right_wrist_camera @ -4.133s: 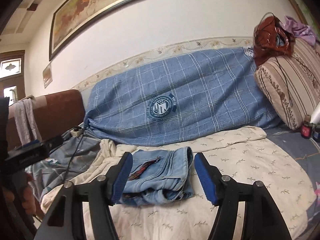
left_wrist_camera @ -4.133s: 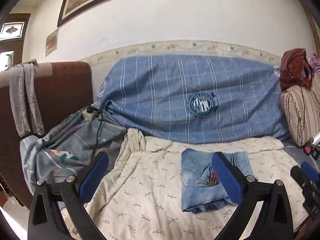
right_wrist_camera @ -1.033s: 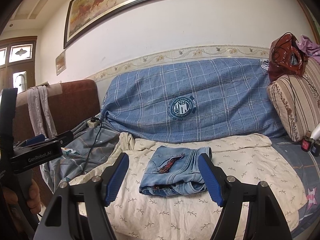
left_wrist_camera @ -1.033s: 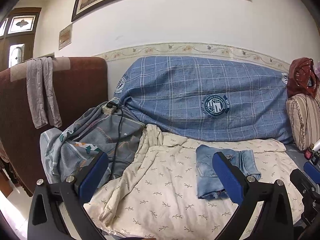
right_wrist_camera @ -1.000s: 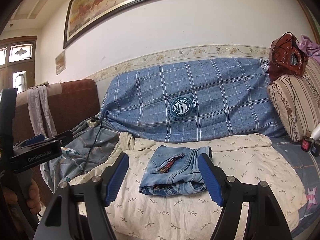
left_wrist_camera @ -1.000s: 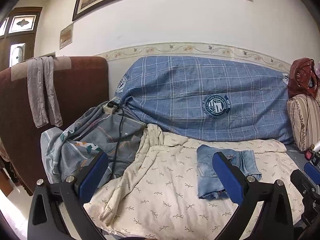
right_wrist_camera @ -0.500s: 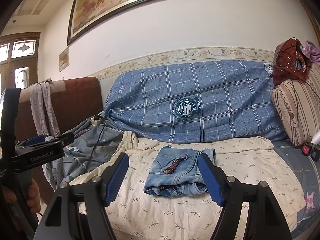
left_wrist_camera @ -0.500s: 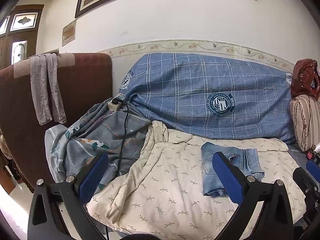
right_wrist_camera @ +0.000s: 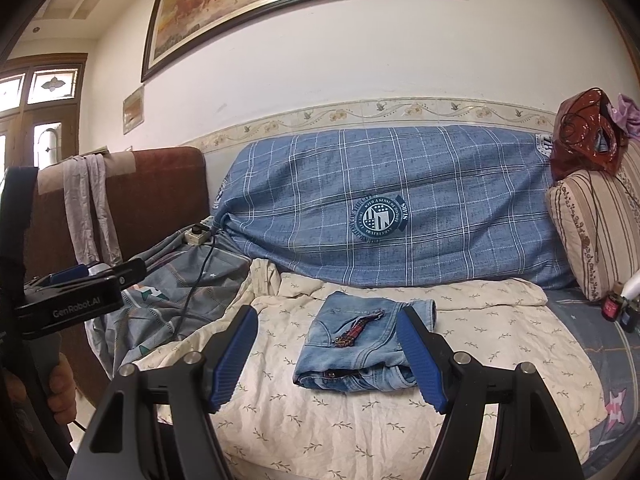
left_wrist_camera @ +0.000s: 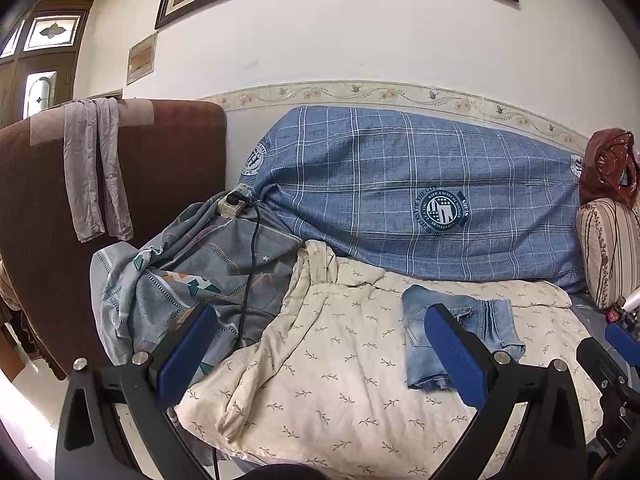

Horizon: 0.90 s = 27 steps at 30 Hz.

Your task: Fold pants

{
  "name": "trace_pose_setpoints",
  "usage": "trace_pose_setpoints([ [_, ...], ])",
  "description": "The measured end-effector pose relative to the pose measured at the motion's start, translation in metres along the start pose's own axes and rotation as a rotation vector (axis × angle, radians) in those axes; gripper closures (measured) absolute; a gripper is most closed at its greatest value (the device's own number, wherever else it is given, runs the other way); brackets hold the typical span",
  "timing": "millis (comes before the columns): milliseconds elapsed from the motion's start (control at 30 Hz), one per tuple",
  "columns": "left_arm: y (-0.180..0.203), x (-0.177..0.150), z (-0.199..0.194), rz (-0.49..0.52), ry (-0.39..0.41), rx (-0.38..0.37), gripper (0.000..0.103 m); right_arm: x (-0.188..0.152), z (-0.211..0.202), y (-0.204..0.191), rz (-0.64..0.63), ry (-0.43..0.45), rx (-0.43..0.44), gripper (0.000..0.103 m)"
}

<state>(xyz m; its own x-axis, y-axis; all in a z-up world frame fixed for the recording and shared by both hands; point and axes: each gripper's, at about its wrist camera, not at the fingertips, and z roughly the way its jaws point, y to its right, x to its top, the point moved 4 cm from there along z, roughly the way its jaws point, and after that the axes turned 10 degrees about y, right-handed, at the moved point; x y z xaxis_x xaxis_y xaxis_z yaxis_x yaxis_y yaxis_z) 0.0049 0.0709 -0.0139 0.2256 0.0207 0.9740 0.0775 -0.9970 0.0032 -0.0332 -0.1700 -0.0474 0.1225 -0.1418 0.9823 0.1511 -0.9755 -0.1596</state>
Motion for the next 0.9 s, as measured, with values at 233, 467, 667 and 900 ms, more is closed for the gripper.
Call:
trace_pose_setpoints([
  [233,-0.006,0.0,-0.004,0.002,0.01,-0.004,0.0,0.001,-0.003,-0.006,-0.008,0.007,-0.004,0.029],
  [467,-0.013,0.0,-0.01,-0.011,0.018,-0.004,0.0,0.004,-0.007,-0.016,-0.016,0.013,0.001,0.029],
  [667,-0.013,-0.001,-0.012,-0.005,0.018,-0.01,0.0,0.005,-0.01,-0.021,-0.025,0.018,0.007,0.028],
  [900,-0.012,-0.003,-0.012,0.003,0.012,-0.017,0.0,0.003,-0.009,-0.021,-0.022,0.016,0.008,0.029],
])
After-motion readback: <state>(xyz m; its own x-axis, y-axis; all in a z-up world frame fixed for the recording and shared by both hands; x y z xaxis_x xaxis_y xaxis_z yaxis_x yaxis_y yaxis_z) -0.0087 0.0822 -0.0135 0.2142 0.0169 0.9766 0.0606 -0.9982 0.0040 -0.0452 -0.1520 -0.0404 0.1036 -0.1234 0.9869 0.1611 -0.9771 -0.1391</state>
